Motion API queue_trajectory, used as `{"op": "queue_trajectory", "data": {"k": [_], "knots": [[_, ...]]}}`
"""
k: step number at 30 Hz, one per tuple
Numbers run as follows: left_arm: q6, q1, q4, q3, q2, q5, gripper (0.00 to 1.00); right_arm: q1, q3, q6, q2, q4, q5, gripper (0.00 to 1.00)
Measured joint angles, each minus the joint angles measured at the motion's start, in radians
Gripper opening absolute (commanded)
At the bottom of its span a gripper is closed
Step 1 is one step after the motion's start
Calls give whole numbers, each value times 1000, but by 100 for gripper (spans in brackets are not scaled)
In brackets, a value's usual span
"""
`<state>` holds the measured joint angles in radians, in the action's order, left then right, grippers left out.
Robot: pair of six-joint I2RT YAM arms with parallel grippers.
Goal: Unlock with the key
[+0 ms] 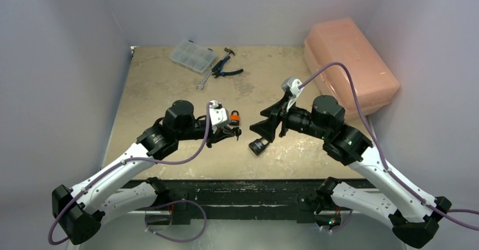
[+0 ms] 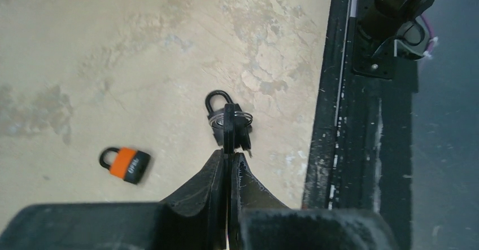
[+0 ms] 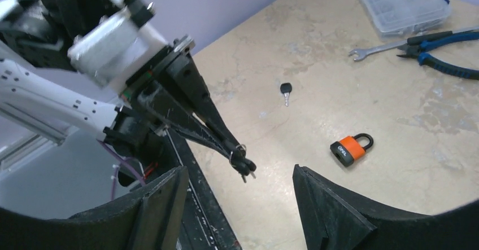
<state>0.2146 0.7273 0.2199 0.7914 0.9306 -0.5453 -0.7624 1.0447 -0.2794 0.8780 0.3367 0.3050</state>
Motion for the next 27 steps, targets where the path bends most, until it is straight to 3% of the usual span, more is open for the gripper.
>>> {"op": "queue_trajectory", "data": {"k": [12,18,27], "knots": [[-356,3,330,162,101,89,0,-61,-172,163,17,-272,137,65],[-419,7,486,180,96,135,0,-71,-172,224,105,-334,235,66],[-440,7,532,200,68,120,0,-101,-172,346,244,-352,373,67]]}}
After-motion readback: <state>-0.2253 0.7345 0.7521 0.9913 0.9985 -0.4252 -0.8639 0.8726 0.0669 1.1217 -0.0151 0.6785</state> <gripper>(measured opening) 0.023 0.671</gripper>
